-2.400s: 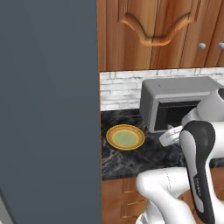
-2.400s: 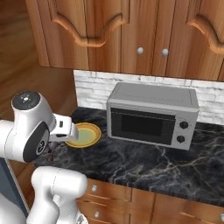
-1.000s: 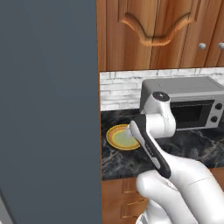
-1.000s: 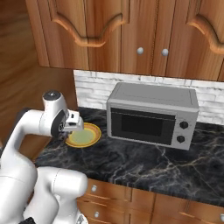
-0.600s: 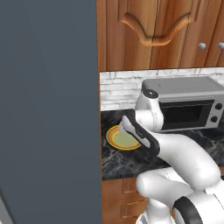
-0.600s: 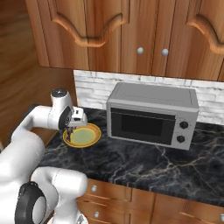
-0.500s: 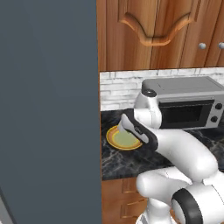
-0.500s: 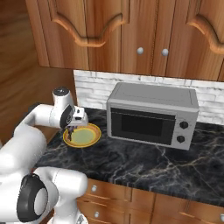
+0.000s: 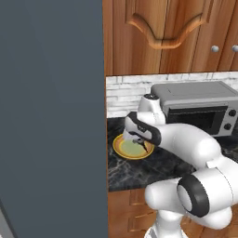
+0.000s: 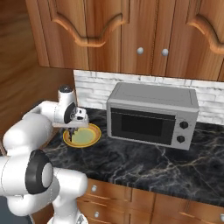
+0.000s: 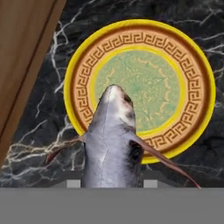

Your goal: Take the fish from the oven and place it on the plate on the counter.

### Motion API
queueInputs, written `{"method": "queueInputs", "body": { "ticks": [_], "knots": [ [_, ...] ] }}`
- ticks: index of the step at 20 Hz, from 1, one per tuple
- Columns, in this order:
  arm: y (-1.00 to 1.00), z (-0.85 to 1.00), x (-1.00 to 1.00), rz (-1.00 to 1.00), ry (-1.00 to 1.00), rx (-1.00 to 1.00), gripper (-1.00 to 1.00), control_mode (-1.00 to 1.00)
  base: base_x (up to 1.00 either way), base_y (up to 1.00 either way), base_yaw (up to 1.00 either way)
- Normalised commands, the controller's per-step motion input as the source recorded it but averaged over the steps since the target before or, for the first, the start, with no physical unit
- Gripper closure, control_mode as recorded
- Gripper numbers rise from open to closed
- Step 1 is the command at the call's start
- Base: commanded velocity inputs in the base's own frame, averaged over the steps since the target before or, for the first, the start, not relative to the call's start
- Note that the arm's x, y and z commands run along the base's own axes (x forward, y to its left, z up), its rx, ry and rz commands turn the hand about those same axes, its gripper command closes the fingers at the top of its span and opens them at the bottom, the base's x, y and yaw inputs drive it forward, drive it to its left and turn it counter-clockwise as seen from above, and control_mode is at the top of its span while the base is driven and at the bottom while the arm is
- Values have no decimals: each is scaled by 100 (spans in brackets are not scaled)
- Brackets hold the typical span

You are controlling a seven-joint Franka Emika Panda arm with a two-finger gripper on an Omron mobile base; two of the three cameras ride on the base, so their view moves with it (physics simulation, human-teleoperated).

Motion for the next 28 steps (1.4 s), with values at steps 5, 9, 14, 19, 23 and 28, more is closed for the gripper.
{"method": "queueInputs", "body": {
  "ticks": [5,9,14,19,23,28],
  "knots": [
    [1,-42,24,0,6,0,100,-100,0,0,0],
    [0,-19,44,0,0,0,100,-100,0,0,0],
    [6,-5,39,0,0,0,100,-100,0,0,0],
    [2,-13,11,0,6,0,100,-100,0,0,0],
    [0,-25,0,0,7,0,100,-100,0,0,0],
    [0,-38,5,0,9,0,100,-100,0,0,0]
  ]
}}
